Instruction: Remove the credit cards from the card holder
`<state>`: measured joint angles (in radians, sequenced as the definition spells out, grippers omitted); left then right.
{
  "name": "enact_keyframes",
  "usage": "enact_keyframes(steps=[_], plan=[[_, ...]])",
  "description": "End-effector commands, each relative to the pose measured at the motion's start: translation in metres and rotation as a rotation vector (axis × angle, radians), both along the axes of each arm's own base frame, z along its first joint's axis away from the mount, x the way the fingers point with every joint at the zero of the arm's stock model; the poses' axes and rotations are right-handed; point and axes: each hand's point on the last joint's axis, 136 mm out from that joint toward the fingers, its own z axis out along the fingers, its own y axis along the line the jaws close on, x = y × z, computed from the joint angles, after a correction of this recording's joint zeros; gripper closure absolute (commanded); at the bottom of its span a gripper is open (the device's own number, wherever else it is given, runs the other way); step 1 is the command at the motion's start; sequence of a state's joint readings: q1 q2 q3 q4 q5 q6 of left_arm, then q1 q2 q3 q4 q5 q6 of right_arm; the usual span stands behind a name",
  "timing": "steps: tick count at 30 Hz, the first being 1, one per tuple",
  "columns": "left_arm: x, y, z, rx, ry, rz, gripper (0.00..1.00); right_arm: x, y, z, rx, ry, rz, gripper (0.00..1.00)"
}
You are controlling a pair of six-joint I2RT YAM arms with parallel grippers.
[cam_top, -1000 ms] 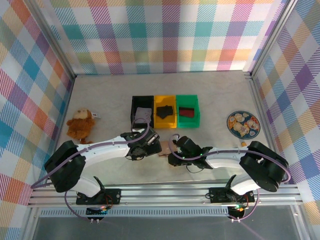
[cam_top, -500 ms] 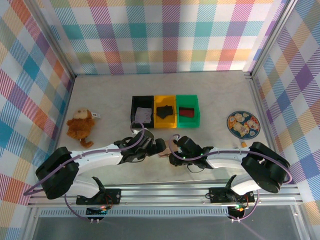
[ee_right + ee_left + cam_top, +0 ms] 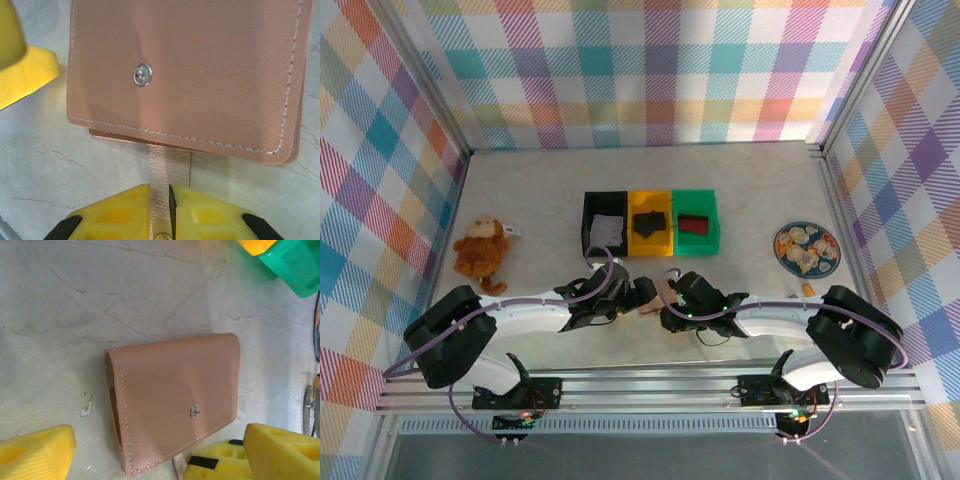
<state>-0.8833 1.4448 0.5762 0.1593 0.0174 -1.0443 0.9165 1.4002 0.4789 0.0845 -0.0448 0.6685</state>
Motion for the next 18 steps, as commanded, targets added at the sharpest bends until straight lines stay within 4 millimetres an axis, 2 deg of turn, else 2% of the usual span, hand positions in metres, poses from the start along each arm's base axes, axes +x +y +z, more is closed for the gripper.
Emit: enact_keyframes(steps=[1, 10, 13, 18], plan=[[-0.004, -0.005, -0.003, -0.009, 0.018, -0.003, 0.15, -0.004, -0.006, -0.001, -0.024, 0.009, 0.009, 0.80], [-0.004, -0.013, -0.006, -0.066, 0.036, 0.016, 0.29, -0.005, -0.004, 0.001, -0.007, 0.008, 0.015, 0.81], [-0.006, -0.016, -0.006, -0.065, 0.035, 0.010, 0.30, -0.005, -0.003, 0.001, -0.004, 0.013, 0.019, 0.81], [-0.009, -0.012, -0.011, -0.052, 0.040, 0.015, 0.41, -0.005, -0.003, 0.001, -0.002, 0.011, 0.021, 0.81]])
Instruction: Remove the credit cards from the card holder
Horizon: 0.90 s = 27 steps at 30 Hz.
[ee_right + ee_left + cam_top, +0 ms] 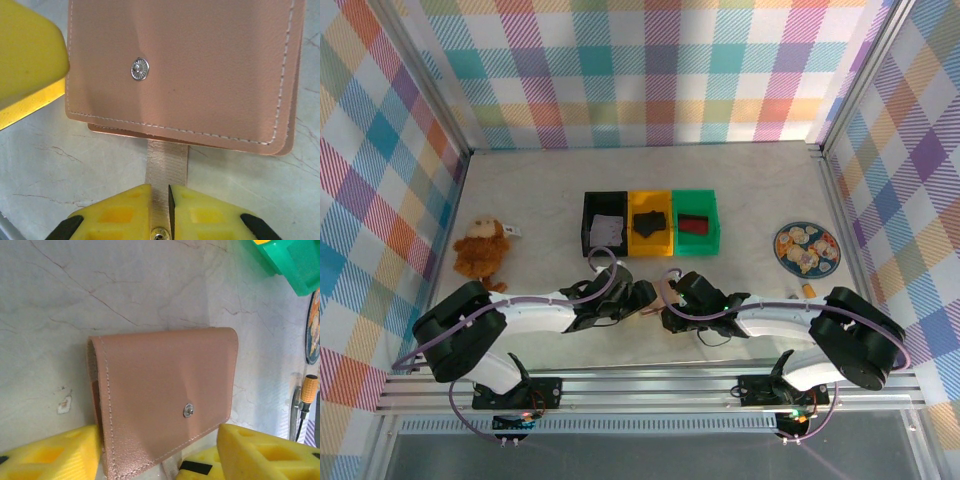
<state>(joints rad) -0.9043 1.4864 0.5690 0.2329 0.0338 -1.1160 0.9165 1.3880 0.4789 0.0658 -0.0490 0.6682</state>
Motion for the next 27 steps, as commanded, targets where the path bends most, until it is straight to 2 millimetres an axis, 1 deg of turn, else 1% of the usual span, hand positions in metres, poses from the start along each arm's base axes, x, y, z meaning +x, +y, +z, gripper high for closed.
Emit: enact_keyframes(steps=[1, 3, 5, 8, 12, 18, 27], plan=[[-0.0061, 0.0021, -0.0071, 0.006, 0.006, -0.001, 0.43, -0.0028, -0.0009, 0.0007, 0.001, 0.003, 0.019, 0.81], [-0.0072, 0.0031, -0.0075, 0.006, 0.007, 0.000, 0.44, -0.0028, -0.0006, 0.0007, 0.003, 0.005, 0.019, 0.81], [-0.0072, 0.0036, -0.0076, 0.005, 0.006, 0.002, 0.48, -0.0031, -0.0002, 0.0008, 0.005, 0.006, 0.020, 0.81], [-0.0072, 0.0040, -0.0079, 0.007, 0.005, 0.002, 0.52, -0.0027, 0.0001, 0.0009, 0.005, 0.005, 0.020, 0.81], [-0.0068, 0.0044, -0.0077, 0.007, 0.004, 0.005, 0.59, -0.0032, 0.0007, 0.0012, 0.009, 0.008, 0.021, 0.81], [-0.0071, 0.0030, -0.0083, -0.005, 0.007, 0.006, 0.65, -0.0034, 0.0009, 0.0012, 0.011, 0.008, 0.022, 0.81], [-0.0054, 0.0037, -0.0061, -0.014, 0.002, 0.022, 0.77, -0.0044, 0.0000, 0.0002, 0.009, 0.011, 0.022, 0.81]])
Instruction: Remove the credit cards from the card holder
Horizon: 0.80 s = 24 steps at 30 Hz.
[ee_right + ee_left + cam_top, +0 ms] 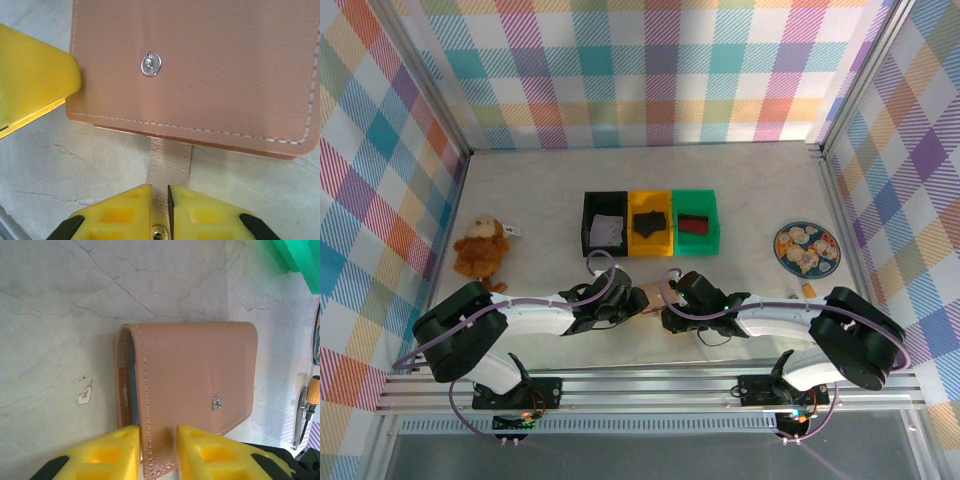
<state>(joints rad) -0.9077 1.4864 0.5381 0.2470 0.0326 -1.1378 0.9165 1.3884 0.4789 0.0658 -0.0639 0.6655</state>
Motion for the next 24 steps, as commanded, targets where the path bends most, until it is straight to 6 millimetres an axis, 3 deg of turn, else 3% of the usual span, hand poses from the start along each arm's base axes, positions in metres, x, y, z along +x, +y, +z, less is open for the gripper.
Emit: enact_keyframes(steps=[1, 13, 19, 24], plan=[[0.000, -0.001, 0.003, -0.018, -0.021, 0.013, 0.79, -0.002, -0.001, 0.000, 0.004, 0.002, 0.011, 0.81], [0.006, 0.004, 0.022, -0.047, -0.058, 0.063, 1.00, -0.005, 0.000, -0.003, 0.015, 0.014, 0.013, 0.82], [0.005, 0.005, 0.024, -0.070, -0.042, 0.090, 1.00, -0.004, -0.001, -0.001, 0.015, 0.006, 0.015, 0.81], [0.002, 0.022, 0.025, -0.100, -0.012, 0.190, 1.00, -0.005, -0.007, 0.003, -0.002, -0.010, 0.011, 0.81]])
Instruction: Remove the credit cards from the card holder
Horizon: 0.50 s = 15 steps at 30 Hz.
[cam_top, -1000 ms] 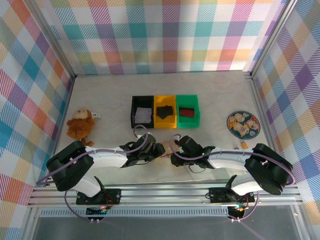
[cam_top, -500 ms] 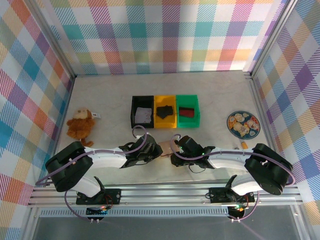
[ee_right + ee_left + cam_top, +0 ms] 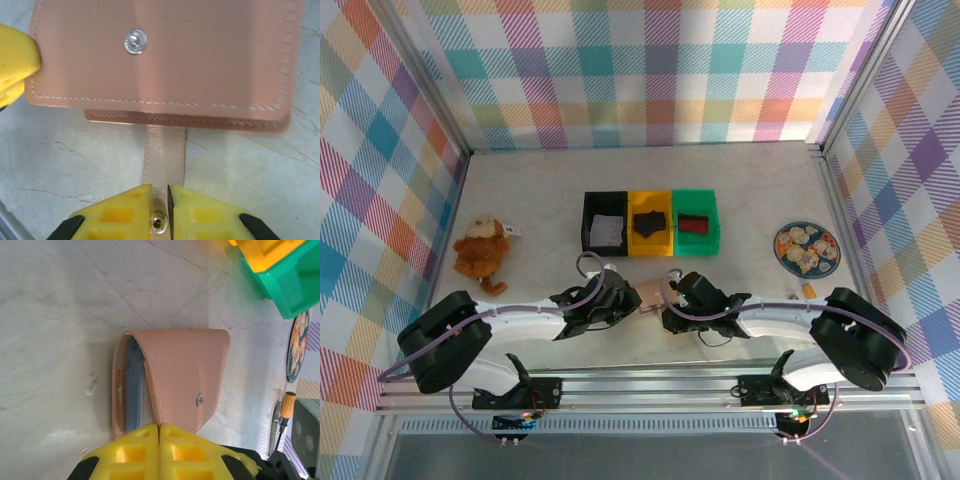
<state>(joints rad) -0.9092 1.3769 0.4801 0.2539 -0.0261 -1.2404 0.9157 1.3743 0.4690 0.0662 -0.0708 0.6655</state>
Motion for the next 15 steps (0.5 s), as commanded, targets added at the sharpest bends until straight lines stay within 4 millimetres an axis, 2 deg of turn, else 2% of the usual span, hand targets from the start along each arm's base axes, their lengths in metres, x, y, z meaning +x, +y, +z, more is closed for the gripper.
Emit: enact_keyframes(steps=[1, 6, 9, 11, 15], plan=[[0.000, 0.012, 0.011, -0.044, -0.005, 0.101, 1.00, -0.002, -0.008, 0.004, -0.010, -0.019, 0.005, 0.81], [-0.008, 0.034, 0.036, -0.077, -0.066, 0.201, 1.00, -0.001, -0.011, 0.016, 0.000, -0.045, -0.006, 0.78], [-0.012, 0.042, 0.049, -0.114, -0.087, 0.233, 1.00, 0.000, -0.006, 0.032, 0.044, -0.050, -0.017, 0.72], [-0.015, 0.047, 0.050, -0.117, -0.076, 0.249, 1.00, 0.003, -0.006, 0.044, 0.068, -0.057, -0.043, 0.67], [-0.022, 0.054, 0.048, -0.126, -0.060, 0.282, 1.00, 0.007, -0.003, 0.068, 0.111, -0.054, -0.088, 0.66]])
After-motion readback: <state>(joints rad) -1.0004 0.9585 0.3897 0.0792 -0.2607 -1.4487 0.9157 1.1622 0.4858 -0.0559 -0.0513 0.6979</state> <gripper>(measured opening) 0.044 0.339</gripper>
